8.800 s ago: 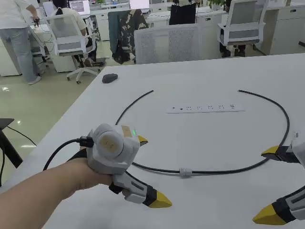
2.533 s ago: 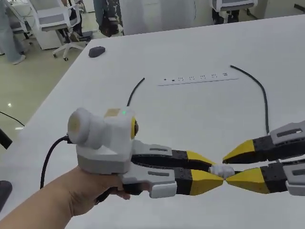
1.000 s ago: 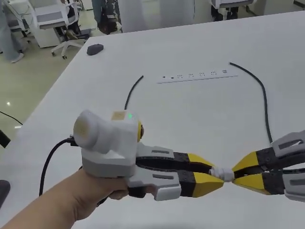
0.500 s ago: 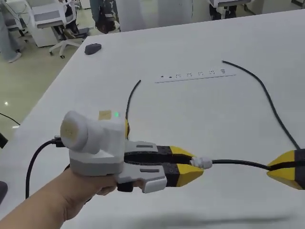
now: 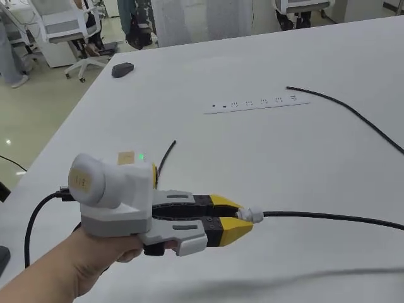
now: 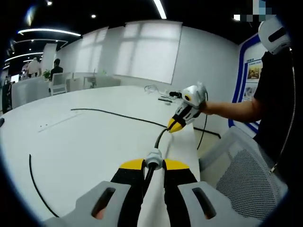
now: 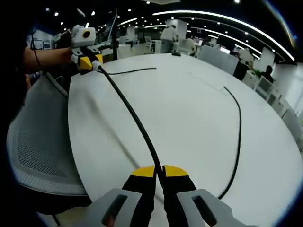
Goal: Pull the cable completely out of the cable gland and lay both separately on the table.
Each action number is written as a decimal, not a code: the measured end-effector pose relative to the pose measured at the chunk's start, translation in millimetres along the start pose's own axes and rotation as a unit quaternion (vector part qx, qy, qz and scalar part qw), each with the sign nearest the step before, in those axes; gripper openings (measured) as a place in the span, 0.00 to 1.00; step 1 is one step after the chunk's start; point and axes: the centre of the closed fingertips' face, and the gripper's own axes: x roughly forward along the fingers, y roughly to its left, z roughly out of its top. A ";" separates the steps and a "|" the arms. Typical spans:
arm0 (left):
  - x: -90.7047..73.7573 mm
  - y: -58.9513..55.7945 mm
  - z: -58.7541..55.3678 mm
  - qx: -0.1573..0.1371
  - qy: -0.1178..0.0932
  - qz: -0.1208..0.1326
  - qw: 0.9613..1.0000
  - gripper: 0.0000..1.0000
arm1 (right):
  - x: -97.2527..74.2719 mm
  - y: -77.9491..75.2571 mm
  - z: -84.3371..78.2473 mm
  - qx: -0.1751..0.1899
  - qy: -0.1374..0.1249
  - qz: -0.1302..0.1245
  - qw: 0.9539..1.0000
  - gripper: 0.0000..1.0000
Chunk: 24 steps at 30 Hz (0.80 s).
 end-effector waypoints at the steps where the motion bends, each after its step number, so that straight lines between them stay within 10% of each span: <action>1: 0.1 -0.3 0.0 0.000 0.000 -0.001 1.000 0.14 | 0.0 0.6 -0.4 -0.001 0.001 0.000 1.000 0.00; 11: 0.7 2.5 3.0 -0.002 -0.006 0.000 1.000 0.14 | -1.3 -0.8 0.5 0.032 0.018 -0.005 0.999 0.04; 13: -0.5 3.3 4.4 -0.004 -0.009 0.001 1.000 0.14 | -3.5 -3.4 8.3 0.034 0.008 -0.016 0.999 0.19; 19: 0.9 -0.1 3.2 0.004 -0.005 -0.001 1.000 0.14 | -16.0 13.9 80.8 0.026 -0.094 0.006 0.995 0.27; 24: 6.4 -7.4 7.5 -0.003 -0.013 -0.016 1.000 0.14 | -13.1 65.0 131.4 0.008 -0.138 0.102 0.985 0.23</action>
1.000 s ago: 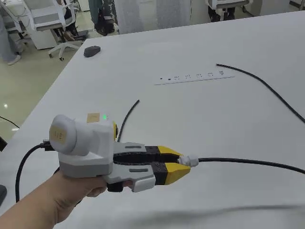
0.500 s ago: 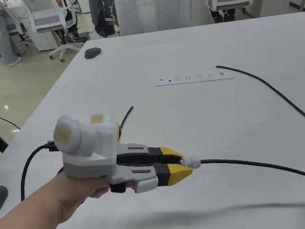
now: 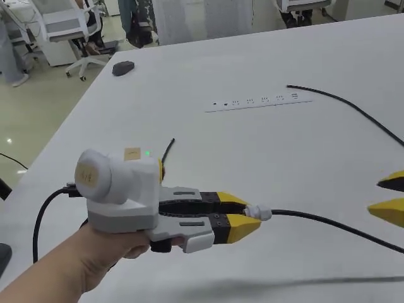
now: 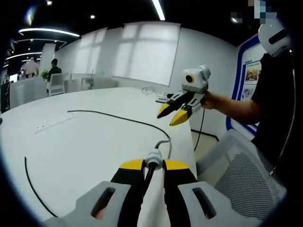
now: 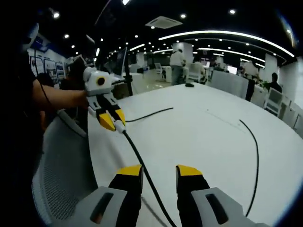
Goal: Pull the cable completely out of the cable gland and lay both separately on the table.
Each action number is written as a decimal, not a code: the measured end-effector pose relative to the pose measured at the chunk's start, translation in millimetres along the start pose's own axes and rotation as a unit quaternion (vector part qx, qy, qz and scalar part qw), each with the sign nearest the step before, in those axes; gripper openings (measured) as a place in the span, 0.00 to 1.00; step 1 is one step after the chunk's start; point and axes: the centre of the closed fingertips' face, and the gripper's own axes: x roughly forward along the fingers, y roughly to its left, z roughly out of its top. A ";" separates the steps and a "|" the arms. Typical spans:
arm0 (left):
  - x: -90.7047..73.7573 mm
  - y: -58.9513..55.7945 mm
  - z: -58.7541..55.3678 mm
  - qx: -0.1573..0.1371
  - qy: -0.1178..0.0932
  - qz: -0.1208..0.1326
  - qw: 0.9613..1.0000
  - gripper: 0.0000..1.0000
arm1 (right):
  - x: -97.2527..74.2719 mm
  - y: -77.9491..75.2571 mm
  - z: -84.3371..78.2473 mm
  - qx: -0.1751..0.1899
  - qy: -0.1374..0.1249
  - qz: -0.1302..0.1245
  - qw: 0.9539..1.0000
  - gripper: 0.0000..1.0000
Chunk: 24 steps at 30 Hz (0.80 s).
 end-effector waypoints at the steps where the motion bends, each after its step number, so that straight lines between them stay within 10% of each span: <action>1: 2.0 -1.2 1.1 0.006 0.000 -0.001 1.000 0.14 | 7.7 9.1 2.1 -0.024 0.009 0.014 1.000 0.21; 12: 12.1 -14.1 -3.8 0.026 0.018 -0.025 0.999 0.14 | 58.1 49.0 4.4 -0.146 0.057 0.073 0.985 0.17; 24: 16.6 -17.0 -9.9 0.032 0.024 -0.029 0.999 0.14 | 62.3 56.1 -10.0 -0.185 0.083 0.094 0.975 0.00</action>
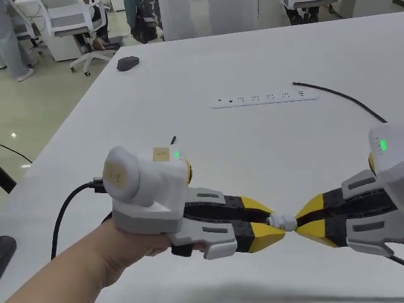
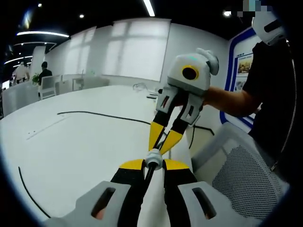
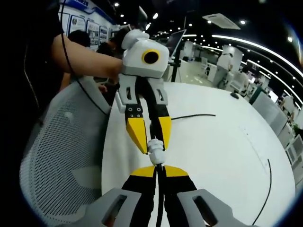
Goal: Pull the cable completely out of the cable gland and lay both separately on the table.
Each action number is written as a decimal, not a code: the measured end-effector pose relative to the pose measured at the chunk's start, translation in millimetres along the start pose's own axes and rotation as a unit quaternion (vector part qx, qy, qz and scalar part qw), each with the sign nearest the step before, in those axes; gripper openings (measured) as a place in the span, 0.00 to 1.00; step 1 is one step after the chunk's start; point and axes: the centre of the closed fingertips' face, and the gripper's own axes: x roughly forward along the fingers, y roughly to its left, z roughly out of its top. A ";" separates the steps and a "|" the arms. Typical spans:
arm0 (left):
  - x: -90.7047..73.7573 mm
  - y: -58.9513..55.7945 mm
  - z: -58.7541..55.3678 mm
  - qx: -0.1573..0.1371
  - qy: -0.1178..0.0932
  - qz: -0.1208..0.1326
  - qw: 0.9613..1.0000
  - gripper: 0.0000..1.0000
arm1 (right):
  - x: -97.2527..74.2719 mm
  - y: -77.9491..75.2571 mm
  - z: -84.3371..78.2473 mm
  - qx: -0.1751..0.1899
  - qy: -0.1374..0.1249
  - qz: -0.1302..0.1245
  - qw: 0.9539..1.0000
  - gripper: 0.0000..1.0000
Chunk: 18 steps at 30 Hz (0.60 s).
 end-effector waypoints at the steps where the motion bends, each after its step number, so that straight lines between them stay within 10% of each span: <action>1: 0.1 0.1 0.1 0.001 0.000 0.000 1.000 0.14 | -0.1 -0.2 -0.2 0.000 0.000 -0.003 1.000 0.00; 9: -18.2 16.2 12.7 0.000 -0.028 0.033 0.999 0.14 | -33.5 -34.0 -41.0 0.054 0.037 -0.106 0.992 0.00; 13: -28.9 24.1 13.8 -0.001 -0.032 0.051 0.998 0.14 | -62.0 -50.8 -91.4 0.094 0.079 -0.156 0.980 0.00; 18: -34.5 28.3 13.6 -0.006 -0.037 0.063 0.997 0.14 | -84.6 -56.9 -128.9 0.158 0.070 -0.185 0.967 0.00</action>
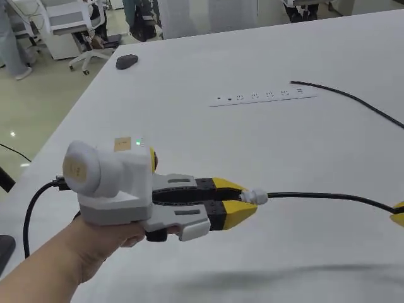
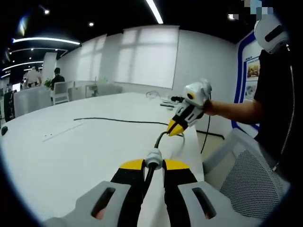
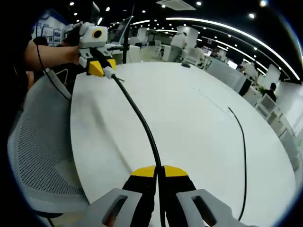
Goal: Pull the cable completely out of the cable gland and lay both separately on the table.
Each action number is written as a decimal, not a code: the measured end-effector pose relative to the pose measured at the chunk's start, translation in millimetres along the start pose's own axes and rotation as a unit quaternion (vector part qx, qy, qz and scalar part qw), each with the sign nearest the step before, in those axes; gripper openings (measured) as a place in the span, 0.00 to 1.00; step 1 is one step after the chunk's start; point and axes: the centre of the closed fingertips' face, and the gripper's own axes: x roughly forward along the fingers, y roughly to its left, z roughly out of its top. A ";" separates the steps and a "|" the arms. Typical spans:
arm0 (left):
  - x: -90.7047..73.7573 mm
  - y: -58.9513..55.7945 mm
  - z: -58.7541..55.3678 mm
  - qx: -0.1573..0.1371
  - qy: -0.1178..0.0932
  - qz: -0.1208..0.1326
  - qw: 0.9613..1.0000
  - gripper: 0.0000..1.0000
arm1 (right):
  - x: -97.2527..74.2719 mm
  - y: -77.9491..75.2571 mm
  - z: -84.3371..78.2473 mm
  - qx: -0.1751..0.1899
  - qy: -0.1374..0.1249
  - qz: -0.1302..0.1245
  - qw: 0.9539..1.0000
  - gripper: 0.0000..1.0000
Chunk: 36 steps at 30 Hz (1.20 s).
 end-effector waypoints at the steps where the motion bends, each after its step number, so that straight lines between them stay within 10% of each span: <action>1: -0.6 1.0 -0.3 0.000 0.000 0.002 1.000 0.14 | -1.4 -5.9 -11.0 0.001 0.014 -0.011 1.000 0.00; 6: -5.4 5.2 -0.8 -0.005 0.000 0.011 1.000 0.14 | -5.2 -14.8 -38.3 0.013 0.033 -0.022 0.999 0.00; 26: -5.1 3.6 -3.2 -0.001 0.009 0.014 1.000 0.14 | 0.1 -6.2 -37.6 0.022 0.052 0.008 0.998 0.08; 32: -0.8 -0.9 -11.6 0.001 0.025 0.009 1.000 0.14 | -1.9 14.5 38.4 0.014 -0.066 0.048 0.997 0.20; 36: 0.9 -3.6 -7.1 0.002 0.018 0.004 1.000 0.14 | -0.2 53.3 101.0 -0.035 -0.135 0.110 0.984 0.19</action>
